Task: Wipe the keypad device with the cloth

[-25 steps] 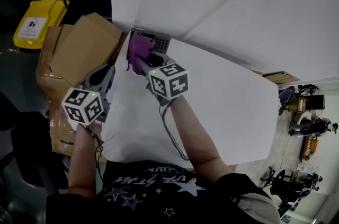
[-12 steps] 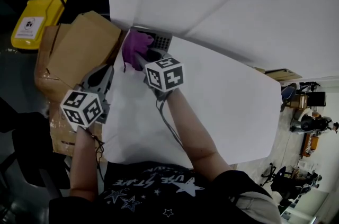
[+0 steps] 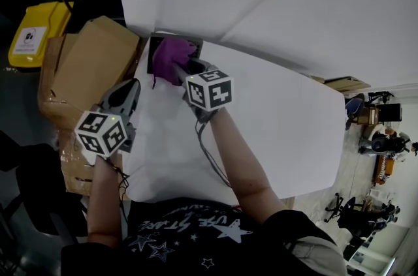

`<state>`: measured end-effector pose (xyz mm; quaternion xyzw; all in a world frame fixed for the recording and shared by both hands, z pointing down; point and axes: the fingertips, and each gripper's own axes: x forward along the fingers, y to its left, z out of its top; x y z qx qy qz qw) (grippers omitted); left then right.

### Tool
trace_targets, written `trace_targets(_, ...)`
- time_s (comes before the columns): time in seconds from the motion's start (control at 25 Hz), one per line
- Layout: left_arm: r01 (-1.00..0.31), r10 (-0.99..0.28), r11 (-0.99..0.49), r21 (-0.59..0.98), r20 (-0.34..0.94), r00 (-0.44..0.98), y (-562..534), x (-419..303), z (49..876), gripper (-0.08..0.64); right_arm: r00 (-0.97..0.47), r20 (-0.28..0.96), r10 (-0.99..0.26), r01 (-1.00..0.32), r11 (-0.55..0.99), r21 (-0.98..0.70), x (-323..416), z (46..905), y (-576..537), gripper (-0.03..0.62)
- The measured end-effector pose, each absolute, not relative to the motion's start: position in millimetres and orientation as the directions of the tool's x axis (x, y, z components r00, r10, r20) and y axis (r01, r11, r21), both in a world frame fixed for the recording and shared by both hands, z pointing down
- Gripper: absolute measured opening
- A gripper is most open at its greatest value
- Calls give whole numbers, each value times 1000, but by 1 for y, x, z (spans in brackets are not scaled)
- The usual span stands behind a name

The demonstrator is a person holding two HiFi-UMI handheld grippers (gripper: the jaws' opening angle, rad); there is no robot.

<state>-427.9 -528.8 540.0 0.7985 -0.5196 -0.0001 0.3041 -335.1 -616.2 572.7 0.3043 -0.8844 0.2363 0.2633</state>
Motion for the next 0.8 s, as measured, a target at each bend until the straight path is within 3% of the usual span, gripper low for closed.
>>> trace_targets(0.8, -811, -801, -336, 479, 307, 513, -520, -392, 526, 9, -575, 636, -515, -780, 581, -234, -246, 572, -618, 97)
